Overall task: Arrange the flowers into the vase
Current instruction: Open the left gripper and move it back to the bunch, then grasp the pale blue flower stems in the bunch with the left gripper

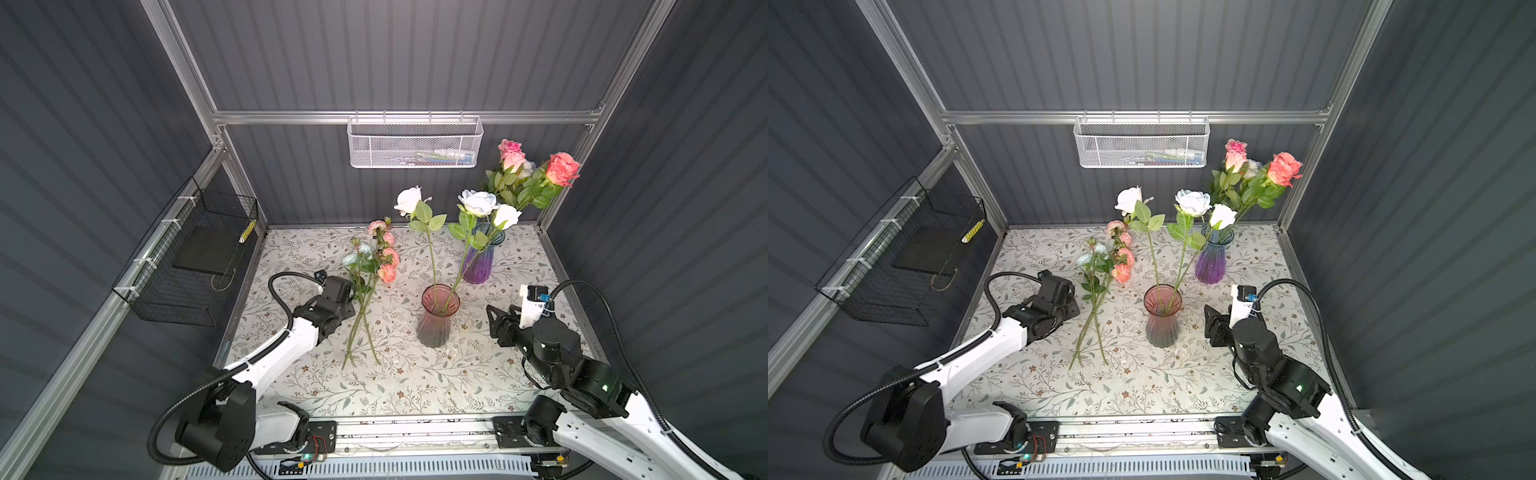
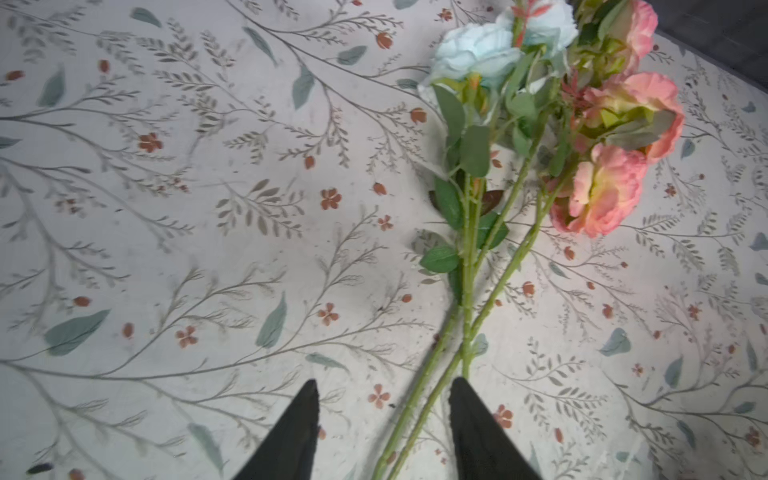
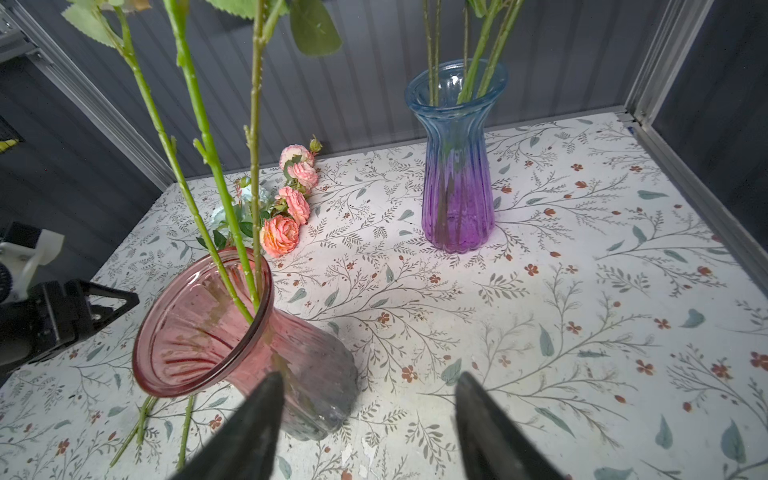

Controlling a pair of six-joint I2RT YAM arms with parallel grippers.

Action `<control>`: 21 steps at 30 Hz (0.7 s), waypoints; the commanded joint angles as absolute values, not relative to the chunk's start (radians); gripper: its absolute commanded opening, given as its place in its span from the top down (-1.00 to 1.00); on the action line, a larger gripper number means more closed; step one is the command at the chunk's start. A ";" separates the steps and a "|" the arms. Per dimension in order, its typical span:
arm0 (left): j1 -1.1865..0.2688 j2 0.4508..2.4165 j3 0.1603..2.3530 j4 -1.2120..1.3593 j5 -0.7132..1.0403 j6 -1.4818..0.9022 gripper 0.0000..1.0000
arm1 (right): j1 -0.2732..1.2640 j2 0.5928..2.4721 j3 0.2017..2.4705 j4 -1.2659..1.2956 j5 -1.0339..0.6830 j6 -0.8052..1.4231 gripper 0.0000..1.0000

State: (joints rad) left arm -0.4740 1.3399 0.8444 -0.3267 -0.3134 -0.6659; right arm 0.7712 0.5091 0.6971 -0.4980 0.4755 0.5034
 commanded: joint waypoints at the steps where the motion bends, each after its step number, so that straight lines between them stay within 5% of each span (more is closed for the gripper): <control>1: -0.464 1.404 0.920 -0.359 -0.206 -0.595 0.14 | 0.767 0.465 0.676 -0.509 0.430 0.577 0.12; 9: -0.437 1.633 1.033 -0.350 -0.150 -0.591 0.44 | 0.766 0.420 0.625 -0.534 0.431 0.620 0.23; 21: -0.435 1.706 0.967 -0.190 -0.016 -0.597 0.38 | 0.765 0.456 0.620 -0.516 0.436 0.606 0.21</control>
